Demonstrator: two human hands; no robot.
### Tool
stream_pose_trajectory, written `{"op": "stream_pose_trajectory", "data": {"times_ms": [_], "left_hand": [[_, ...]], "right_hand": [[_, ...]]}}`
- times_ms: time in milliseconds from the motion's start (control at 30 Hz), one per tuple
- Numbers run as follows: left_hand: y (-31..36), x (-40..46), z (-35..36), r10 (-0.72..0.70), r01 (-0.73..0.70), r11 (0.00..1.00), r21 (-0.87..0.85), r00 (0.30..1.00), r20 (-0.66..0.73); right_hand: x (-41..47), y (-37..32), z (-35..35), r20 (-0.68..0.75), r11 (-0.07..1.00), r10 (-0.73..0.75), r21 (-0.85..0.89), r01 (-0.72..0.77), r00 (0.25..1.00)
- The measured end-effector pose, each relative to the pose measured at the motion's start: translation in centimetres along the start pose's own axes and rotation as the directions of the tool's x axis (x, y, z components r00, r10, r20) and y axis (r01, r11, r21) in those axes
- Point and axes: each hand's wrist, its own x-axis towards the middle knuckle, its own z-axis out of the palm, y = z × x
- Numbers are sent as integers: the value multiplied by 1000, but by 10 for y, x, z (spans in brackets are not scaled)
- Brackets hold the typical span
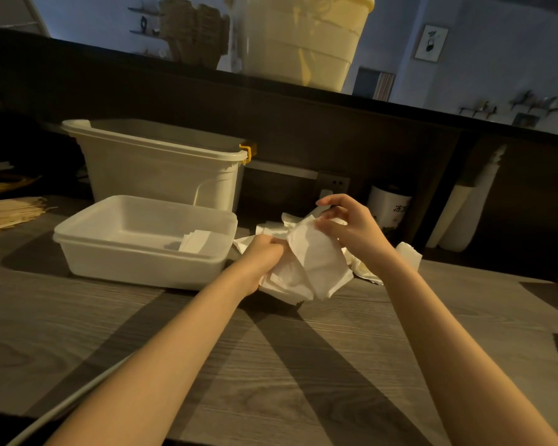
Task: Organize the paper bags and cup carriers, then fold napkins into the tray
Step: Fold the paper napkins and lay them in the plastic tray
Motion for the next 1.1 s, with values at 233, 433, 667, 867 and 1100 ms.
{"op": "stream_pose_trajectory", "data": {"times_ms": [233,433,667,867,1100], "left_hand": [[2,-2,1,2,0,999,-33,998,64],[1,-1,-1,-22,28,997,-73,996,83],[2,-3,-1,5,2,998,-64,994,105],[-1,-1,-2,130,-136,989,53,986,105],[0,-1,-3,208,-217,974,60,970,125]], "right_hand": [[1,16,4,0,990,17,-138,-17,1000],[4,18,1,-71,976,-45,-216,29,996],[2,17,7,-32,946,-85,-316,71,996],[-5,9,1,67,959,148,-255,-126,987],[-9,15,-2,71,949,171,-281,-145,983]]}}
